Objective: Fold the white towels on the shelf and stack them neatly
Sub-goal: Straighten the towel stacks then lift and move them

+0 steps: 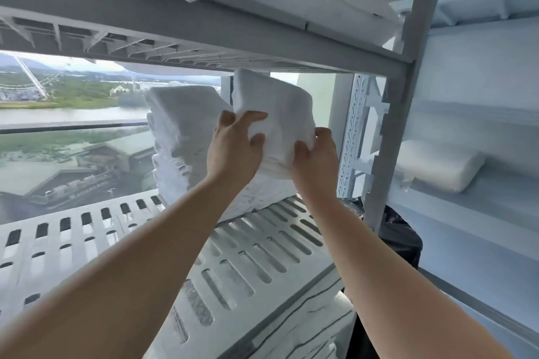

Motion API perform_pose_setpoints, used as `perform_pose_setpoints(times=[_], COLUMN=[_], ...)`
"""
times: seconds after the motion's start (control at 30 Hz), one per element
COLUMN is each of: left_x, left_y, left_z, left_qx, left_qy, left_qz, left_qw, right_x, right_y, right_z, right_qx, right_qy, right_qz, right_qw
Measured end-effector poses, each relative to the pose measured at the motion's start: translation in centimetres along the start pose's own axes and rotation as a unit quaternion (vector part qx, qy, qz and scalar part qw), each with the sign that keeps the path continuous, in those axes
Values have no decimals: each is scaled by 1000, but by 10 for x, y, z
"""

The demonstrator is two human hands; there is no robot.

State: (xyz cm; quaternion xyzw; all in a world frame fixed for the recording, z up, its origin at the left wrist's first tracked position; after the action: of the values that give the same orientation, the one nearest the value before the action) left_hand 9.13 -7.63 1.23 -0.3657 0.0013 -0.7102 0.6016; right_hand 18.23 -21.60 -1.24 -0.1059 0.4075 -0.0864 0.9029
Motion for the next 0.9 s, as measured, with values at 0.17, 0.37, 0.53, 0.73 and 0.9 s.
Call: perform_pose_setpoints(times=[0.17,0.37,0.53,0.73,0.9], left_x=[1,6,8,-10,-25], left_y=[49,95,117,126,136], left_z=[36,80,116,147,165], left_qx=[5,47,79,87,52], left_qy=[-2,-39,-78,-126,-128], left_qz=[8,38,91,125,142], left_qw=[1000,997,990,980,980], right_x=[35,73,85,92,101], right_y=[10,32,58,97,119], right_z=[59,134,188,220,237], right_qx=[0,-33,-59,-78,-97], right_qy=[-15,-35,-44,-45,-21], right_qz=[6,44,94,132,139], right_qw=[1000,998,993,987,985])
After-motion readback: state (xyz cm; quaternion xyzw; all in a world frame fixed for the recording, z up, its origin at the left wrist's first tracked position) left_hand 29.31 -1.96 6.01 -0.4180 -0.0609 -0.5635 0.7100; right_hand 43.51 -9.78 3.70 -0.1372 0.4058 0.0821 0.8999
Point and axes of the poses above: each hand's wrist, its own z-axis towards the middle knuckle, its own y-axis out of the palm, x = y × z, the point moved 3 cm from there along z, towards the middle knuckle, and after that the axes turned 5 degrees about -x, right-handed, at the moved point
